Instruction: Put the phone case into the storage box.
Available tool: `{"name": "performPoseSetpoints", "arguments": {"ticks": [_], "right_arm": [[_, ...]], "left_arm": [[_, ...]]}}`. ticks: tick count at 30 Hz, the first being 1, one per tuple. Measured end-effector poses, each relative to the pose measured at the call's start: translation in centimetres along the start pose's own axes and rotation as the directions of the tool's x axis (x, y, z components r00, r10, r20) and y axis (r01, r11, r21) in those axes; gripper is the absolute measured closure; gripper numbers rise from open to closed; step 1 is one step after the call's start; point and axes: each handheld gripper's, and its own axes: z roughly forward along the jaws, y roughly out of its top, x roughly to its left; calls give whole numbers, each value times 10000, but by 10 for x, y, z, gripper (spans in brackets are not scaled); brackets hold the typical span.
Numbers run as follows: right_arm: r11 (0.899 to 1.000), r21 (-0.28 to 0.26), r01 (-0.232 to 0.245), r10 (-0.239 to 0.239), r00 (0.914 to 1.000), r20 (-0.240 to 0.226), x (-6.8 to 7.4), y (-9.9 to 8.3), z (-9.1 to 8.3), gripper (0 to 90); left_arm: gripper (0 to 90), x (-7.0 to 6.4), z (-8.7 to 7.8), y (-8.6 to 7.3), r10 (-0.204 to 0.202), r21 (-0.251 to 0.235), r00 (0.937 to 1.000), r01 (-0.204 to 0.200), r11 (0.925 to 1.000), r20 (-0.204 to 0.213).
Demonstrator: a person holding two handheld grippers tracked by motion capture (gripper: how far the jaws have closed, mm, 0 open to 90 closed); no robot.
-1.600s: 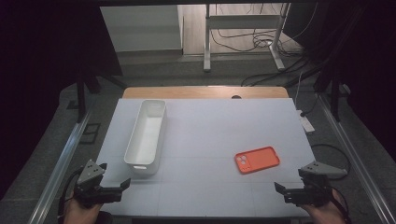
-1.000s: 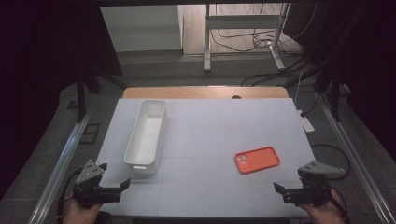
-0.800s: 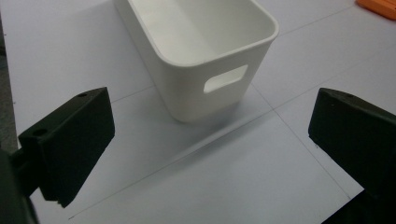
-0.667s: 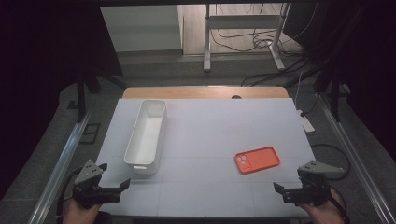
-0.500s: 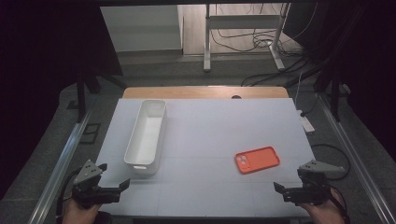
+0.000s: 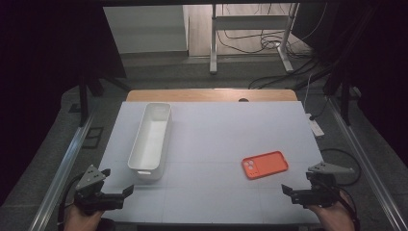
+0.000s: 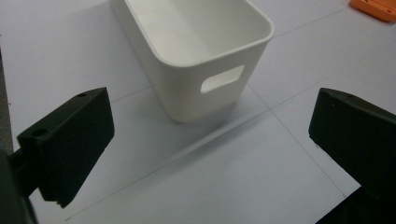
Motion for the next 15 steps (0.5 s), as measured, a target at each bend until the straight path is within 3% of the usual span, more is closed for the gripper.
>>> {"name": "performPoseSetpoints", "arguments": {"ticks": [15], "right_arm": [[9999,83,60,-61,9998,168,-5,15,11,0]], "left_arm": [[11,-1,0,0,137,13,9999,-137,9999,19]]}}
